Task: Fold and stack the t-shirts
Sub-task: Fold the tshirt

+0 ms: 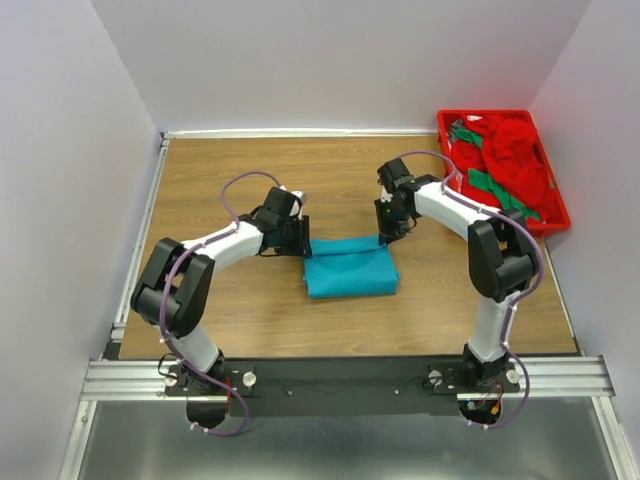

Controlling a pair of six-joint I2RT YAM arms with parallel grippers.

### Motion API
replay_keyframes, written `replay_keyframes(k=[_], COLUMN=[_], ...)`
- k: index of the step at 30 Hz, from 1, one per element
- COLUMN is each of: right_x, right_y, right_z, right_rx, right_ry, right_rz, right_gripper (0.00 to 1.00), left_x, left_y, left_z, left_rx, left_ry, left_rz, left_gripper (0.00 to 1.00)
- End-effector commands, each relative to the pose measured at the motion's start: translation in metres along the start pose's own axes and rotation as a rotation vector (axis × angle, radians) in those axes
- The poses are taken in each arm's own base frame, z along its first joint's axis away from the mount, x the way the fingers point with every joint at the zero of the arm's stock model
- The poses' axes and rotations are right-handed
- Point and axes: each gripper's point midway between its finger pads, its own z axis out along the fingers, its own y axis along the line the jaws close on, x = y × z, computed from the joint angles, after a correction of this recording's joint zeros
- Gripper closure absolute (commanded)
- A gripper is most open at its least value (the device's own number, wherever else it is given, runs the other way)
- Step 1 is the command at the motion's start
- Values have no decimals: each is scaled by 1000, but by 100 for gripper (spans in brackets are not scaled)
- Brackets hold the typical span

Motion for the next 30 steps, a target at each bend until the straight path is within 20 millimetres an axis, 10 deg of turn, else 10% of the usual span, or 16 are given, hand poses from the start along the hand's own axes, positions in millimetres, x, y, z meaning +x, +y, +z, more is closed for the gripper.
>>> replay_keyframes(k=[1, 3, 10, 13, 21, 30], right_x=[-16, -28, -26, -3, 19, 0], right_y=[-6, 1, 57, 78, 108, 79], right_z=[-21, -49, -128, -118, -87, -39], right_rx=[28, -3, -364, -529, -842, -905], right_ry=[-103, -186, -385, -345, -284, -267], right_rz=[41, 45, -22, -62, -40, 70], right_gripper=[66, 59, 41, 41, 44, 50], left_x=[-36, -46, -62, -46, -1, -13], left_y=[-10, -16, -80, -109, -110, -81], left_z=[-27, -43, -123, -129, -75, -2], left_rx=[-7, -7, 242, 443, 580, 517], left_ry=[-133, -187, -402, -382, -238, -173], left_rz=[25, 32, 78, 107, 103, 44], left_gripper=[44, 31, 30, 33, 55, 55])
